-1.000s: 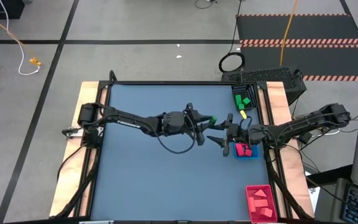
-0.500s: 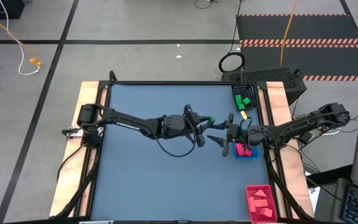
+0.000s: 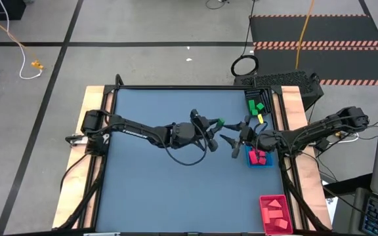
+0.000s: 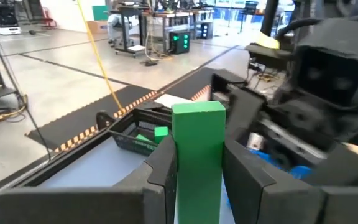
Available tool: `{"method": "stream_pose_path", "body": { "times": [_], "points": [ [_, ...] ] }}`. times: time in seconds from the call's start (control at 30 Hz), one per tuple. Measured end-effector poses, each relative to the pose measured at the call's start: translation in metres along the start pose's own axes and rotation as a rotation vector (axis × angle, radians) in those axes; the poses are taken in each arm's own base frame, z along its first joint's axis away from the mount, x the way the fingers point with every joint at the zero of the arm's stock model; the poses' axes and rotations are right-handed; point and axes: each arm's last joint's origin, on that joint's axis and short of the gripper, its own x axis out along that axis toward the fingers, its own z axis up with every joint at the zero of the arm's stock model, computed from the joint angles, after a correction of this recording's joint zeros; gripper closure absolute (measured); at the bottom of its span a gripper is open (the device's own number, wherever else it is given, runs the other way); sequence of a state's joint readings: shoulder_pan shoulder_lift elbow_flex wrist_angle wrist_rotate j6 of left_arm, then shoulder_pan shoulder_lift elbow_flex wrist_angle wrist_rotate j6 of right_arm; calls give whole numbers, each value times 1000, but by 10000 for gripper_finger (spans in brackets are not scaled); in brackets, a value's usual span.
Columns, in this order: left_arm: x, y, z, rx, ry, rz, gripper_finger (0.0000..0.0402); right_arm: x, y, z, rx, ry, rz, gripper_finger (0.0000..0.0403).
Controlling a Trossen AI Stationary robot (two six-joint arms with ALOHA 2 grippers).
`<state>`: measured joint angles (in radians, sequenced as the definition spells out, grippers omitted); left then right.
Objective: Sort & place blocks by color
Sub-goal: Put the green block into the black bin
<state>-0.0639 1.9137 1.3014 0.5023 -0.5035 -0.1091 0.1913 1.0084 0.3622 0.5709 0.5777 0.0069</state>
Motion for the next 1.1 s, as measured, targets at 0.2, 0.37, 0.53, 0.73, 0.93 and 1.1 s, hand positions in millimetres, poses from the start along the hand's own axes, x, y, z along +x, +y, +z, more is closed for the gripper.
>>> {"method": "stream_pose_path", "body": {
  "times": [0.2, 0.37, 0.53, 0.73, 0.93, 1.1],
  "points": [
    [-4, -8, 2, -14, -26, -24, 306, 0, 0, 1, 17, -9, -1, 204],
    [-7, -13, 3, -22, -41, -35, 306, 0, 0, 5, 51, -42, 5, 204],
    [-9, -16, 4, -27, -55, -43, 306, 0, 0, 5, 64, -46, 7, 204],
    [-9, -17, 5, -35, -58, -54, 306, 3, 2, 5, 73, -62, 8, 213],
    [-9, -17, 4, -57, -52, -55, 298, 10, 7, 1, 53, -79, 7, 250],
    [-9, -17, 4, -54, -47, -52, 296, 14, 9, -3, 31, -78, 2, 287]
  ]
}}
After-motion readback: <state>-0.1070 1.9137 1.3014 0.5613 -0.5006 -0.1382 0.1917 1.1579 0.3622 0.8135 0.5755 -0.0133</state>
